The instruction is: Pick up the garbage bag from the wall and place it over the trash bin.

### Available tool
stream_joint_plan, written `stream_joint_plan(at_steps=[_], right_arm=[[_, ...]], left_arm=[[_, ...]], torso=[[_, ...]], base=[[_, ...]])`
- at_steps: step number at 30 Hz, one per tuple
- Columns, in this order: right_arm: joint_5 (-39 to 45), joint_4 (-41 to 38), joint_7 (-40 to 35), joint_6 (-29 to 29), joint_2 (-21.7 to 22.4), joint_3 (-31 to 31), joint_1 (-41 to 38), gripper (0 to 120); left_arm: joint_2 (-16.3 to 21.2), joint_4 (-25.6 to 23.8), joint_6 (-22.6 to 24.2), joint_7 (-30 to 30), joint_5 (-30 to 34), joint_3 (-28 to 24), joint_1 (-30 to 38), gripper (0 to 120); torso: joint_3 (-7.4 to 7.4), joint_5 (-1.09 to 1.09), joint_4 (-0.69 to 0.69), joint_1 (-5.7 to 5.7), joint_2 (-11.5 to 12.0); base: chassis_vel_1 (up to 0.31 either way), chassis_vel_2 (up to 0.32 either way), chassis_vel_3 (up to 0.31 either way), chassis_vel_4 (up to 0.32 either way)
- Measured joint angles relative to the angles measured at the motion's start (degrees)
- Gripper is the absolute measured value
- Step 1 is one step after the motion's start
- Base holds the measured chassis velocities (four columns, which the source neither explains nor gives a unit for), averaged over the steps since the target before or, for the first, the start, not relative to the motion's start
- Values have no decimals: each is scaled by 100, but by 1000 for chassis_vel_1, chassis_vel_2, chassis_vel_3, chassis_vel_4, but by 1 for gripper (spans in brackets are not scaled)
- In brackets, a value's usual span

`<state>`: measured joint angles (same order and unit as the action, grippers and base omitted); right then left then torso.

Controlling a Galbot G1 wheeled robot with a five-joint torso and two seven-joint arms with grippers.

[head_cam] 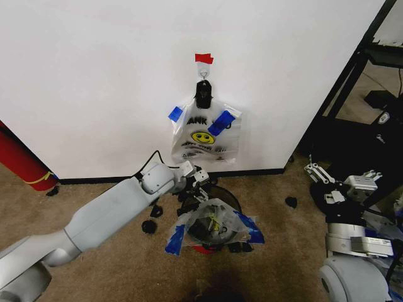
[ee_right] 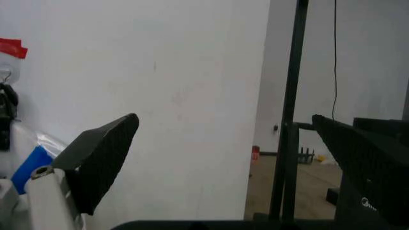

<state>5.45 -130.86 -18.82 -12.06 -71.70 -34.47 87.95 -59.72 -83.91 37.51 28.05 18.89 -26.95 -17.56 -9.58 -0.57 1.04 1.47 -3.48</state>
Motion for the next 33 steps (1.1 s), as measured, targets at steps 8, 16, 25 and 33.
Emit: stream_joint_plan(at_steps=[8, 16, 25, 33], right_arm=[[-102, 25, 13, -68, -41, 53, 63, 100], [-181, 4, 30, -78, -60, 82, 84, 100], [-320, -40, 74, -98, -126, 140, 141, 100], [-435, -51, 95, -146, -169, 147, 241, 100]], left_arm=[[-205, 255, 209, -92, -26, -44, 27, 68], [-48, 52, 470, -199, -2, 44, -86, 40], [185, -252, 485, -362, 137, 219, -317, 9], [577, -715, 476, -744, 672, 684, -707, 0]], torso=[[0, 0, 0, 0, 0], [1, 0, 0, 0, -1], [1, -1, 0, 0, -1], [1, -2, 1, 0, -1]], base=[[0, 0, 0, 0], [0, 0, 0, 0], [0, 0, 0, 0], [0, 0, 0, 0]])
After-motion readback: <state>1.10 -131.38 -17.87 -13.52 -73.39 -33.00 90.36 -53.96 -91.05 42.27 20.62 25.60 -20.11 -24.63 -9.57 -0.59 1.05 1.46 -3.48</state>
